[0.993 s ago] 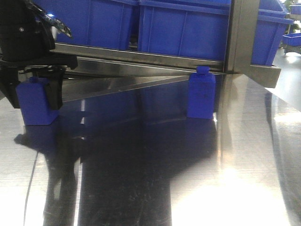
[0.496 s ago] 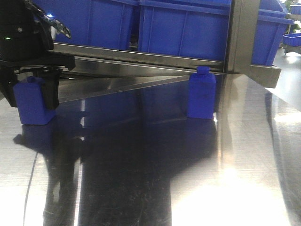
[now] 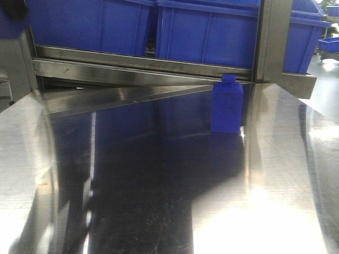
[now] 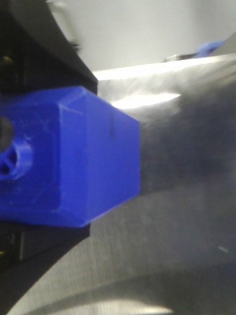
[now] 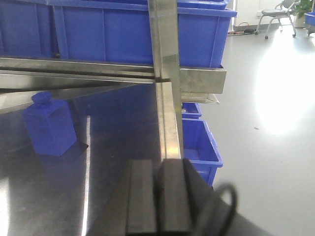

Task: Pick and sort blue part to right shelf
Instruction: 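Lift the blue part with the left gripper off the table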

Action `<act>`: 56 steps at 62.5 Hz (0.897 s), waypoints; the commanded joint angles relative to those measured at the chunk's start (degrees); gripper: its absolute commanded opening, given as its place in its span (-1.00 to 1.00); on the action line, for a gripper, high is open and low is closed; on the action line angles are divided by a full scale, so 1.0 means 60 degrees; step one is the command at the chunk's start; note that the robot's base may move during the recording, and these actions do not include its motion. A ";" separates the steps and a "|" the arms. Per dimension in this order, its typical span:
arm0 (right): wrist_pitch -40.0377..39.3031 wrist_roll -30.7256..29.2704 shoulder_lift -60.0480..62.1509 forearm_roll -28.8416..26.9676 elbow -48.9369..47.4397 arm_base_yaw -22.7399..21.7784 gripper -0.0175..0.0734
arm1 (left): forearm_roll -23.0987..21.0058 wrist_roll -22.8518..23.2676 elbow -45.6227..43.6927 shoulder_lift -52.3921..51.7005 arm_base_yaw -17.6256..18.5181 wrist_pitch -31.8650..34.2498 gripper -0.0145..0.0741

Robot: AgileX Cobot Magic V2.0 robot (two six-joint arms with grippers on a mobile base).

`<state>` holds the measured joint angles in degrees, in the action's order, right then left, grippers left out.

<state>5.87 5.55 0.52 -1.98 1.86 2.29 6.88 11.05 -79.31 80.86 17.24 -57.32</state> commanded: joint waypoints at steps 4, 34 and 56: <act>-0.0909 -0.0049 0.0210 -0.0007 -0.0222 -0.0015 -0.53 | 0.0212 -0.0058 0.1007 -0.2140 0.0066 0.1756 -0.06; -0.1220 -0.0019 0.0002 -0.0081 -0.1516 -0.0002 -0.53 | 0.0248 -0.0058 0.5387 -0.7590 0.0066 0.4989 -0.06; -0.0070 -0.0039 -0.3836 -0.0081 -0.5535 0.1288 -0.23 | 0.0248 -0.0058 0.5797 -0.8810 0.0066 0.5142 -0.06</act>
<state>9.16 5.55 -16.39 -2.20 -24.95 7.12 8.05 10.70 -42.99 28.01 17.24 -32.44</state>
